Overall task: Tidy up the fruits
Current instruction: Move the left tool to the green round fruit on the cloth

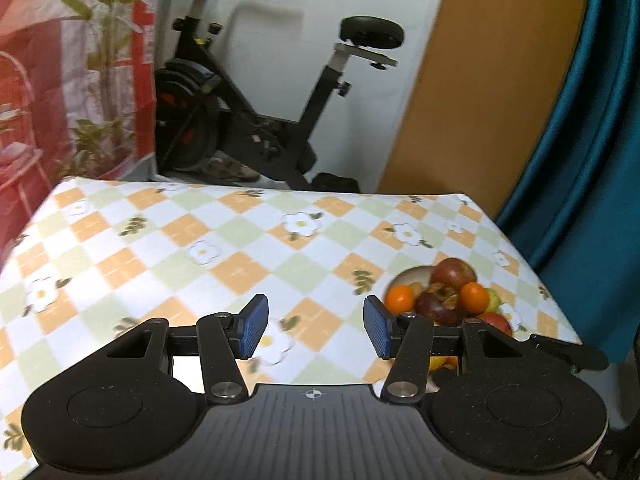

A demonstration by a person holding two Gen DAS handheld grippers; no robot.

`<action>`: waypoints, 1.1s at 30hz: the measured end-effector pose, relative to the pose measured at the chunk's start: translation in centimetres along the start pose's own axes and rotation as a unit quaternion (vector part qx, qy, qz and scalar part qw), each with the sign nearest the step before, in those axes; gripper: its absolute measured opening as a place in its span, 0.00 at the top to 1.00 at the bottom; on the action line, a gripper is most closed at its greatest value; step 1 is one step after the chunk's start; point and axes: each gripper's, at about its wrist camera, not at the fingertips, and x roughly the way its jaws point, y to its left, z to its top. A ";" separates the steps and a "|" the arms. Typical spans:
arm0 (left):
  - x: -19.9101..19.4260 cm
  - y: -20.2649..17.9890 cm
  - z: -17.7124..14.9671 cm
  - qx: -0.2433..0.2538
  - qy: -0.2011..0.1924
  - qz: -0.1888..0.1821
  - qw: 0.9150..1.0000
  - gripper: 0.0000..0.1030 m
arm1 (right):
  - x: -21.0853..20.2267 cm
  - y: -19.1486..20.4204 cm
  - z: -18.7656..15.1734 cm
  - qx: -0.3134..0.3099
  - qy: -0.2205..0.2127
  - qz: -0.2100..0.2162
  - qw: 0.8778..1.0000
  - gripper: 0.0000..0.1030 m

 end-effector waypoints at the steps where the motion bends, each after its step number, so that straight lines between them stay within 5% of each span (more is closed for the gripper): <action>1: -0.3 0.5 -0.3 -0.003 0.000 0.004 1.000 0.46 | 0.1 0.3 -0.1 -0.003 0.002 0.002 1.000 0.51; 12: -1.8 5.0 -3.5 -0.049 0.019 0.026 0.998 0.46 | 1.7 4.1 -0.5 -0.046 0.030 0.029 0.998 0.51; 20: -0.7 6.4 -6.4 -0.091 0.056 -0.004 0.994 0.46 | 3.7 7.4 -1.3 -0.088 0.071 0.072 0.991 0.50; 28: 0.4 7.4 -9.2 -0.132 0.095 -0.039 0.986 0.46 | 6.5 11.7 -3.9 -0.155 0.120 0.141 0.970 0.49; 33: 1.3 6.8 -10.4 -0.132 0.109 -0.053 0.984 0.46 | 8.3 12.5 -5.0 -0.175 0.137 0.142 0.964 0.49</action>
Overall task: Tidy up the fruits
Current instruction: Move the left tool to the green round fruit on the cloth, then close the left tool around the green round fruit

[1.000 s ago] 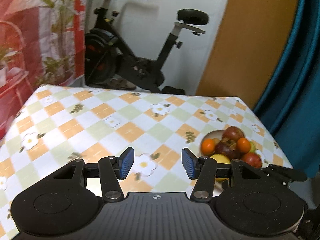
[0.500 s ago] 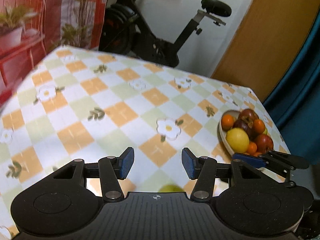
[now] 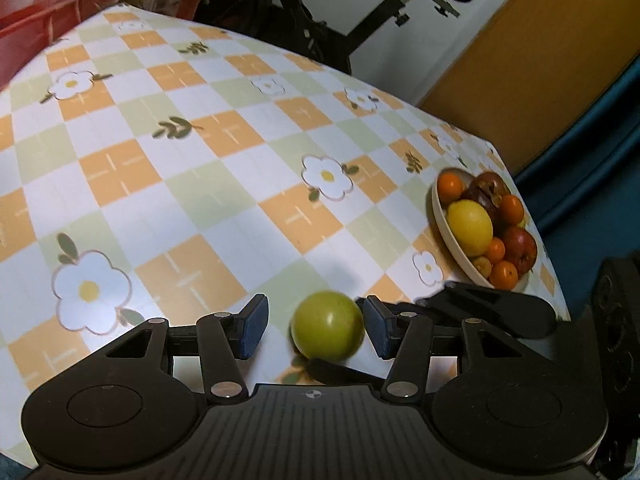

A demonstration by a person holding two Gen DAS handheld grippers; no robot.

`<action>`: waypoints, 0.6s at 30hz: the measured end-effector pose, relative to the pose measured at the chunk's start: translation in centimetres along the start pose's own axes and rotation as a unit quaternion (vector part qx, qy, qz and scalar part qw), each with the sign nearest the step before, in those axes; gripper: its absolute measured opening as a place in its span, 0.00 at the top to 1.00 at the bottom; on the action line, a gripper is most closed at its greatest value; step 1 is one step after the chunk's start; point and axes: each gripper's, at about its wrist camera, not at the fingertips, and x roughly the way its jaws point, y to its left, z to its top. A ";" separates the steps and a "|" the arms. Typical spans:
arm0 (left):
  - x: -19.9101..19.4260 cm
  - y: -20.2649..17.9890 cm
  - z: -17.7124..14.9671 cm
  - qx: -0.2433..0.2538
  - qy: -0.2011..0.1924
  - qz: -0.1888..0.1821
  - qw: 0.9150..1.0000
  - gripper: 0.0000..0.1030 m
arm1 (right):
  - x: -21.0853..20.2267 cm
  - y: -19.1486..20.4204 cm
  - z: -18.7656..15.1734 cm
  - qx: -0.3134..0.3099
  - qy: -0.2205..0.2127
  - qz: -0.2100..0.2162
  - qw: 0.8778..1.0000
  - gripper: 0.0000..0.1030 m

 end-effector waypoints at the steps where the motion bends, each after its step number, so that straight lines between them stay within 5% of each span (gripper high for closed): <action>1: 0.2 -0.1 -0.1 0.003 0.003 -0.001 1.000 0.46 | 0.3 -0.1 -0.1 0.002 0.002 0.001 1.000 0.49; 18: 2.0 -0.7 -0.7 0.009 0.018 -0.004 1.000 0.49 | 1.0 -0.1 -1.4 0.003 -0.035 0.004 0.999 0.51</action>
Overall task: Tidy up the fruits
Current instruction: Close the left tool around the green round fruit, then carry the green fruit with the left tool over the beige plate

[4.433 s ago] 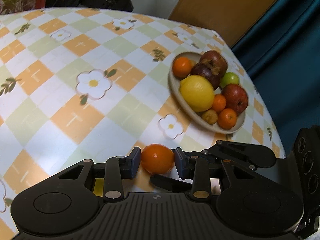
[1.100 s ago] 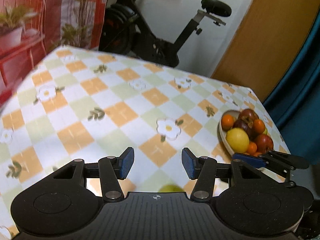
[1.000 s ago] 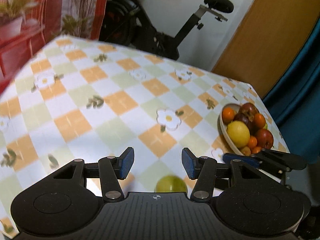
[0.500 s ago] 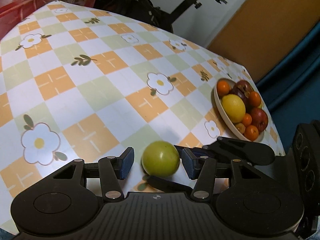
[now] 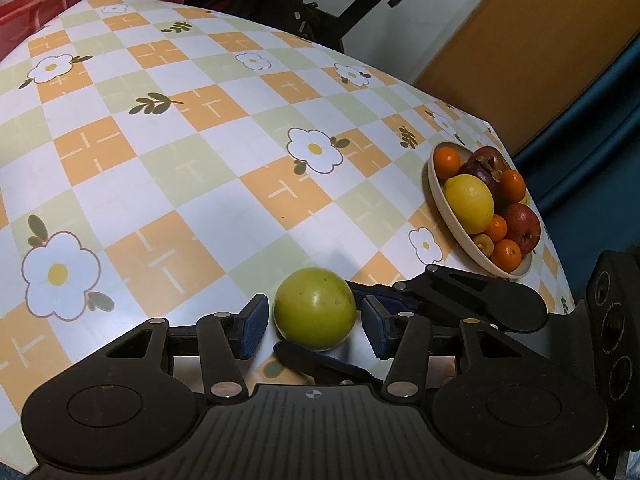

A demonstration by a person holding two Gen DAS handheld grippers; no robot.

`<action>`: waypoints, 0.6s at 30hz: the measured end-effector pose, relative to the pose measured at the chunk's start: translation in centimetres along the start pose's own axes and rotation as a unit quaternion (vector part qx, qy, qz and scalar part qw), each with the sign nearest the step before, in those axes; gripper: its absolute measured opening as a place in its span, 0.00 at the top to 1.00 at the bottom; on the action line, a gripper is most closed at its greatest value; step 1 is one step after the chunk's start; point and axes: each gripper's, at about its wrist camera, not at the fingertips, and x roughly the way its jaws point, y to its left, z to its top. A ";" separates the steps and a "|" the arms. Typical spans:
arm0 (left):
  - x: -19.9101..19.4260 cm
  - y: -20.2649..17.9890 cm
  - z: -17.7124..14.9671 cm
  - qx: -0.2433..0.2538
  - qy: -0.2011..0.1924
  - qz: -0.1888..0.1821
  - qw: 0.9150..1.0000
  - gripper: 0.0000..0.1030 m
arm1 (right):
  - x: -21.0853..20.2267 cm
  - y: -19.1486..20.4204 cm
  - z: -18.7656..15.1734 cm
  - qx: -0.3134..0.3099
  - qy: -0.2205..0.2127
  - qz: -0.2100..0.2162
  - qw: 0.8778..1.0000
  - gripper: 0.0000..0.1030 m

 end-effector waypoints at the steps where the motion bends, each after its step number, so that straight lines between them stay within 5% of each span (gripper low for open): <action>1: 0.0 -0.1 0.0 0.002 0.000 0.000 1.000 0.49 | -0.1 0.0 0.0 0.000 0.000 0.000 1.000 0.51; 18: 0.1 -0.7 -0.1 0.018 0.002 -0.007 1.000 0.53 | -0.8 -0.3 -0.2 0.021 -0.002 0.004 1.000 0.51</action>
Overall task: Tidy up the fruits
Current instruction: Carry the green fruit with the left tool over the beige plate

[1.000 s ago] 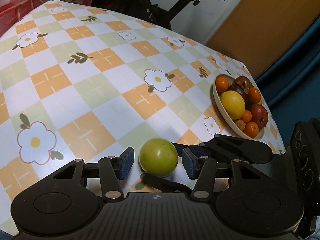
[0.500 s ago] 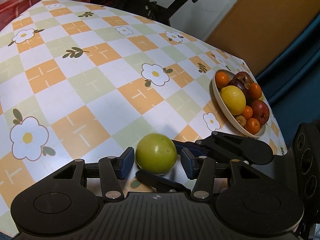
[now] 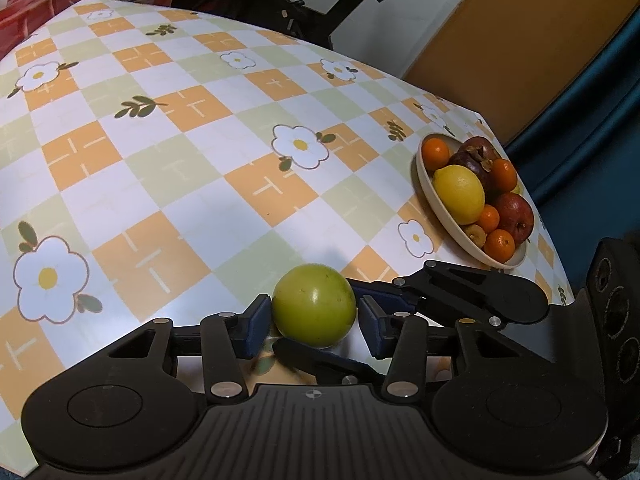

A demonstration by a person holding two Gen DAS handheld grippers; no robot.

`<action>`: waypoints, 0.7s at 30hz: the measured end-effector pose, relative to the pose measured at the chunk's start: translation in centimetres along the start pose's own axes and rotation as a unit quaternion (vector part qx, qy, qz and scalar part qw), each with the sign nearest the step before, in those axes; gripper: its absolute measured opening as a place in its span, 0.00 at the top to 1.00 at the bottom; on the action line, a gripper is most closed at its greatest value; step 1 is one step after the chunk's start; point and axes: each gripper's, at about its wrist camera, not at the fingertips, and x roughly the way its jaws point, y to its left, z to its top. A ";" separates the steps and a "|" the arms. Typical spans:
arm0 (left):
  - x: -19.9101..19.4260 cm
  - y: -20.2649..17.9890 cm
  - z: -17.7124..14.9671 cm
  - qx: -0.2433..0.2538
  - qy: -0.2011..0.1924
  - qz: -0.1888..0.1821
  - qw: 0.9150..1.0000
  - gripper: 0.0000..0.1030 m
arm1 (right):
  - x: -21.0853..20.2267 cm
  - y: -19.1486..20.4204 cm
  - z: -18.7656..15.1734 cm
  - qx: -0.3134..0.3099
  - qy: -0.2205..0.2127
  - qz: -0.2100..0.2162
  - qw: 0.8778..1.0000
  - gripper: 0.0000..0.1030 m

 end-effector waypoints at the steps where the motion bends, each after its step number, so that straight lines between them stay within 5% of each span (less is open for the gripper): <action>1: -0.1 -0.1 0.1 0.003 -0.002 -0.002 1.000 0.53 | -0.1 -0.1 0.1 0.001 -0.002 -0.001 1.000 0.51; 21: -2.7 -9.2 7.3 0.113 -0.063 -0.041 0.991 0.53 | -8.1 -4.0 3.5 0.044 -0.126 -0.078 0.988 0.51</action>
